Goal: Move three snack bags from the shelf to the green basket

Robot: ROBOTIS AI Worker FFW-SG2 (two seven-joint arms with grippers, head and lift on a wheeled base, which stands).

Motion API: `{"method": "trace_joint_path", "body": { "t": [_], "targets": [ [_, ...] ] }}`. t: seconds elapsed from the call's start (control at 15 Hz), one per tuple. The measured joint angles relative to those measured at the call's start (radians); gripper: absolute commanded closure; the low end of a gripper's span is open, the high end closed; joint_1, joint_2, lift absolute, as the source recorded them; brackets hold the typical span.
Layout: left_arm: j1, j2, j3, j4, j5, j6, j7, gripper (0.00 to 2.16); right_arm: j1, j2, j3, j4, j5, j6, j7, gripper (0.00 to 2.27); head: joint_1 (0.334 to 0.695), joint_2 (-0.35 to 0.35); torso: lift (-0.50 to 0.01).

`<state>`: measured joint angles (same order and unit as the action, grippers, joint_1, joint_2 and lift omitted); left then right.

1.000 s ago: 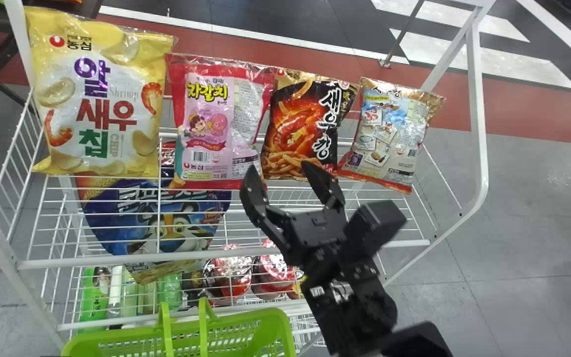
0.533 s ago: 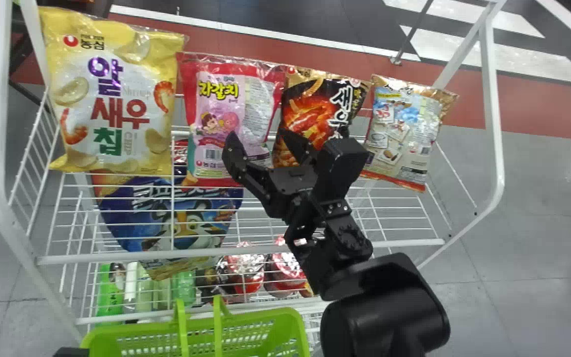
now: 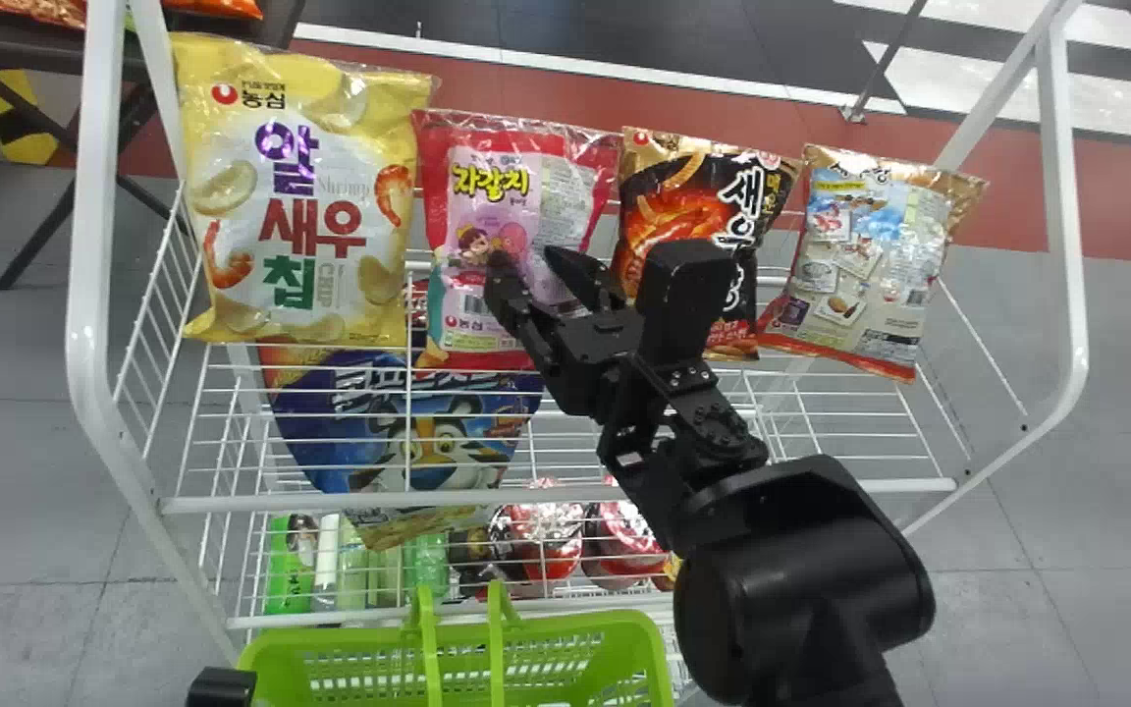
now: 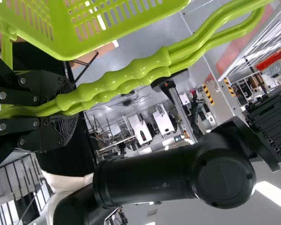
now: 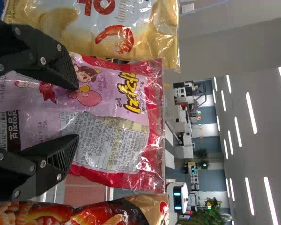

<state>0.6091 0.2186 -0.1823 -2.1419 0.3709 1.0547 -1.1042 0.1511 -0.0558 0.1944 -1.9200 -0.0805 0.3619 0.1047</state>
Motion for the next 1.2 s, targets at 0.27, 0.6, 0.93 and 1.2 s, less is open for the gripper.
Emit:
{"method": "trace_joint_path", "body": {
  "t": [0.27,0.6,0.93,1.2],
  "targets": [
    [-0.007,0.005,-0.001,0.004,0.005,0.000,0.000,1.57,0.047,-0.012,0.006,-0.080,0.061,0.017,0.016,2.24,0.695,-0.217,-0.048],
    [-0.008,0.005,-0.002,0.006,0.006,0.000,-0.002,1.57,0.169,-0.056,-0.044,-0.316,0.042,0.140,0.074,2.24,0.695,-0.260,-0.048],
    [-0.010,0.002,-0.003,0.009,0.006,-0.001,-0.007,1.57,0.340,-0.109,-0.220,-0.604,-0.129,0.351,0.166,2.24,0.695,-0.350,-0.048],
    [-0.004,-0.021,-0.002,0.014,-0.010,-0.005,-0.010,1.57,0.458,-0.137,-0.450,-0.793,-0.303,0.644,0.286,2.24,0.695,-0.350,-0.048]
  ]
}}
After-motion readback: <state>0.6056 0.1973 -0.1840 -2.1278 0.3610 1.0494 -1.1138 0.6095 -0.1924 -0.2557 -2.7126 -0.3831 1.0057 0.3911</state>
